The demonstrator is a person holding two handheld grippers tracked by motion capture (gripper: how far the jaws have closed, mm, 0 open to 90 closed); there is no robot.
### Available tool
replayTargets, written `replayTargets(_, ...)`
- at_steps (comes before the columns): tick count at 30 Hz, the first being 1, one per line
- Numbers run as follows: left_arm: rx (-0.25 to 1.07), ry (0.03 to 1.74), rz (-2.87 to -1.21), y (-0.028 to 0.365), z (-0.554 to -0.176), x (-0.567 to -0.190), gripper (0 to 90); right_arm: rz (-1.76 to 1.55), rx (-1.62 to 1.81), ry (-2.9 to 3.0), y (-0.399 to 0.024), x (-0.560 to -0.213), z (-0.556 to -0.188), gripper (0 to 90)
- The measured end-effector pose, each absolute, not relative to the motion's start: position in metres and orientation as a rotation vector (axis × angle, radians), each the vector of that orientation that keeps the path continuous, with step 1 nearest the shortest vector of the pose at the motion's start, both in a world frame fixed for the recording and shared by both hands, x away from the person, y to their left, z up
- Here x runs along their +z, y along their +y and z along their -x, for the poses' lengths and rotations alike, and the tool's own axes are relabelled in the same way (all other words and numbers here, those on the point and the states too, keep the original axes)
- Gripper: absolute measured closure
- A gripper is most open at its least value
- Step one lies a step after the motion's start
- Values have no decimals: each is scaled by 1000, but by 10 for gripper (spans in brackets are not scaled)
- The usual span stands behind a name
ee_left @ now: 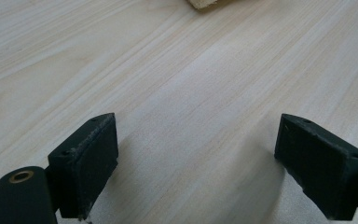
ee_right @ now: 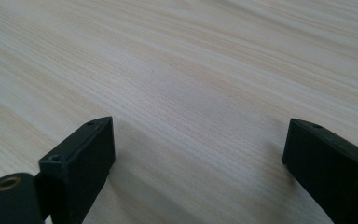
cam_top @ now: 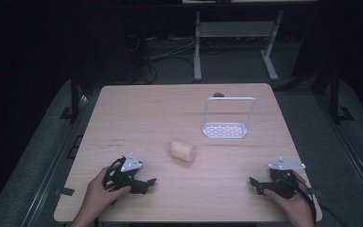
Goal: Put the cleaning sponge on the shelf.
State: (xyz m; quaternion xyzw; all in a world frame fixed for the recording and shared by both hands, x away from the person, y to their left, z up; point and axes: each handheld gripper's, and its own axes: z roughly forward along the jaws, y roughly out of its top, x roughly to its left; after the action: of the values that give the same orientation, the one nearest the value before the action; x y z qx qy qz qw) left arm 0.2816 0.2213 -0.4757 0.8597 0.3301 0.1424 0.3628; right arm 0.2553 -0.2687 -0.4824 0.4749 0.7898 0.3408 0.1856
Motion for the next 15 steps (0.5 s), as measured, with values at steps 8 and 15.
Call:
replayTargets(8, 368, 852, -2214, 221, -282, -476, 128, -1336, 959, 2224, -269, -482, -255, 92)
replayTargets(15, 367, 851, -2215, 221, -282, -476, 128, -1340, 959, 2220, -269, -482, -255, 92)
